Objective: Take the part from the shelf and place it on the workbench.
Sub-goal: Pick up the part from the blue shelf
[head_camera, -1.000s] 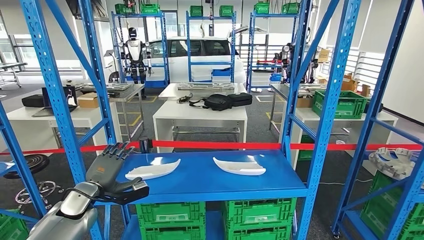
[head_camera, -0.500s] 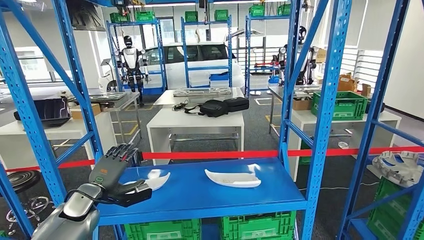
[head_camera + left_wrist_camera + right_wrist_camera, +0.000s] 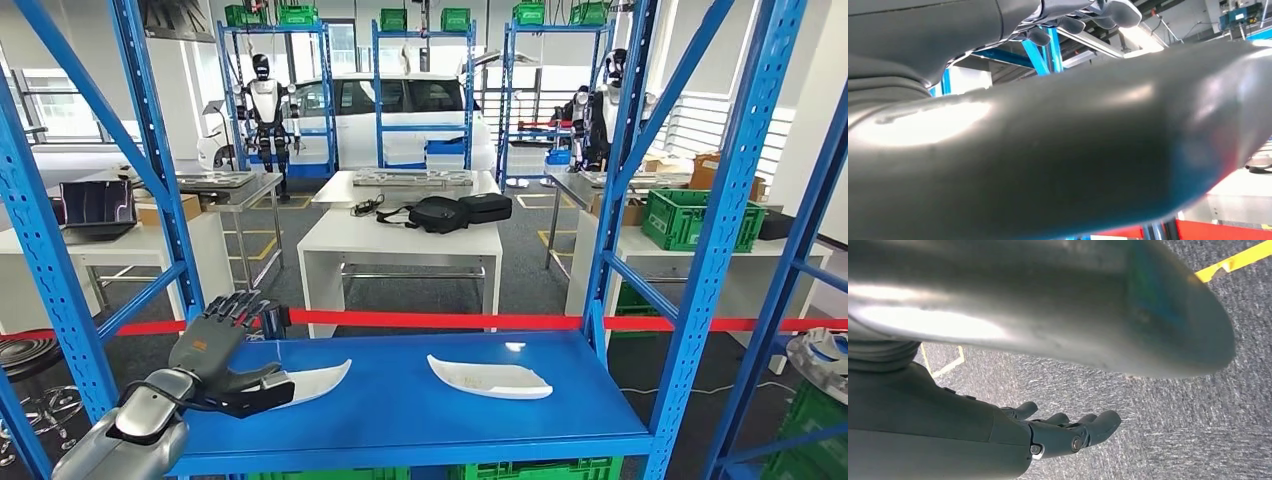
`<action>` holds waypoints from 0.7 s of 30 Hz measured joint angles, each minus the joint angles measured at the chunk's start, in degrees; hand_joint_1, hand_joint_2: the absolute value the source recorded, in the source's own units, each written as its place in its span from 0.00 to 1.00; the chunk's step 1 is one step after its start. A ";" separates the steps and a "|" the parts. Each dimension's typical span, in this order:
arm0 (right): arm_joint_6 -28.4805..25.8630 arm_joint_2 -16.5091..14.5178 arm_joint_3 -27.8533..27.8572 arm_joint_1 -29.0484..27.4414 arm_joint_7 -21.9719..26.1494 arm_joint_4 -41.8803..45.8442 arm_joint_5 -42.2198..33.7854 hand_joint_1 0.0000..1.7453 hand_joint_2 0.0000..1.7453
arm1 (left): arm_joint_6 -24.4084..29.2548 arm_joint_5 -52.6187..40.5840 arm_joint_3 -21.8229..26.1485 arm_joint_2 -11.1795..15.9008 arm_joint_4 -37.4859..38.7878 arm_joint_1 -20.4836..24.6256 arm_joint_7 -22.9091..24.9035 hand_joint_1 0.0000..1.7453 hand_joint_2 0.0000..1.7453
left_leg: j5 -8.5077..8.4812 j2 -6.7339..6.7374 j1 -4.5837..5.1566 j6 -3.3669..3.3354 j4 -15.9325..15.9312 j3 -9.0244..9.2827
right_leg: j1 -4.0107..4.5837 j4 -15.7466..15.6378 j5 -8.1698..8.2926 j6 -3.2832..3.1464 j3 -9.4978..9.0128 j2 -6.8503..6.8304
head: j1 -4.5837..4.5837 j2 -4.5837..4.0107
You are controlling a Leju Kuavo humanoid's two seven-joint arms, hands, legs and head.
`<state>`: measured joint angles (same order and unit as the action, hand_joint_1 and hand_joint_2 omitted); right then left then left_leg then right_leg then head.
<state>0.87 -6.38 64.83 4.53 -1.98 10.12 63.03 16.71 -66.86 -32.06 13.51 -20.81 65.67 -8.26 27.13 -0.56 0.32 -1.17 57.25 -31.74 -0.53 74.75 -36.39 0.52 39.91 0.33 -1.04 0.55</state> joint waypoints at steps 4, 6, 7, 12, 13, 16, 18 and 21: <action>0.00 0.00 0.02 -0.27 -0.03 0.00 -0.11 0.00 0.00 | -0.22 0.00 0.00 -0.19 0.08 -0.20 -0.07 0.00 0.00 | 3.32 -0.09 0.05 0.67 0.19 3.98 | -0.01 -10.77 9.05 -0.13 0.52 -0.11 | -0.10 0.00; -0.01 -0.01 0.04 -0.43 -0.08 0.00 -0.14 0.00 0.00 | -0.50 -0.02 0.00 -0.31 0.14 -0.20 -0.01 0.00 0.00 | 4.99 -0.23 0.15 1.33 0.41 5.38 | 0.18 -14.59 13.12 -0.87 -0.55 -0.26 | -0.05 0.01; -0.03 -0.01 0.05 -0.43 -0.09 0.00 -0.15 0.00 0.00 | -0.62 -0.05 0.00 -0.40 0.14 -0.17 0.04 0.00 0.00 | 5.26 -0.34 0.15 1.78 0.90 5.81 | 0.36 -14.78 13.05 -1.36 -1.01 -0.28 | -0.02 0.01; -0.14 0.06 0.10 0.30 -0.07 0.00 -0.19 0.00 0.00 | -0.64 -0.16 -0.02 -0.44 -0.21 0.21 0.42 0.00 0.00 | 5.47 -0.03 -0.19 3.18 10.44 1.09 | 0.10 -15.26 10.54 -3.12 -4.33 -0.10 | 0.14 0.01; -0.14 0.08 0.11 0.31 -0.07 0.00 -0.17 0.00 0.00 | -0.63 -0.15 -0.02 -0.40 -0.15 0.13 0.46 0.00 0.00 | 6.81 0.07 -0.27 3.42 13.55 -1.47 | 0.06 -15.26 9.94 -3.22 -4.93 -0.02 | 0.20 -0.01; -0.13 0.08 0.14 0.05 -0.07 0.00 -0.13 0.00 0.00 | -0.64 -0.16 -0.02 -0.25 0.03 -0.61 0.49 0.00 0.00 | 9.53 0.18 -0.42 3.77 16.56 -7.16 | 0.05 -15.26 7.90 -3.24 -7.17 0.19 | 0.27 0.01; -0.13 0.04 0.15 -0.11 -0.05 0.00 -0.12 0.00 0.00 | -0.63 -0.16 -0.02 -0.02 0.05 -0.84 0.49 0.00 0.00 | 5.09 0.25 -0.31 3.37 11.05 -7.59 | 0.03 -15.29 6.37 -3.08 -9.12 0.26 | 0.31 0.00; -0.15 -0.08 0.15 -0.20 -0.01 -0.02 -0.09 0.00 0.00 | -0.68 -0.13 -0.02 0.45 0.32 -1.21 0.50 0.00 0.00 | -3.79 0.49 0.20 2.38 2.35 -6.79 | 0.07 -15.60 4.31 -2.24 -11.21 0.47 | 0.34 0.00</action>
<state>0.73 -6.46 64.99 4.33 -1.99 10.10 62.94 16.04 -66.99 -32.09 13.97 -20.50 64.46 -7.75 23.33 -0.07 0.52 1.21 59.60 -38.53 -0.46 59.15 -32.09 -1.72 28.70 0.80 -0.70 0.55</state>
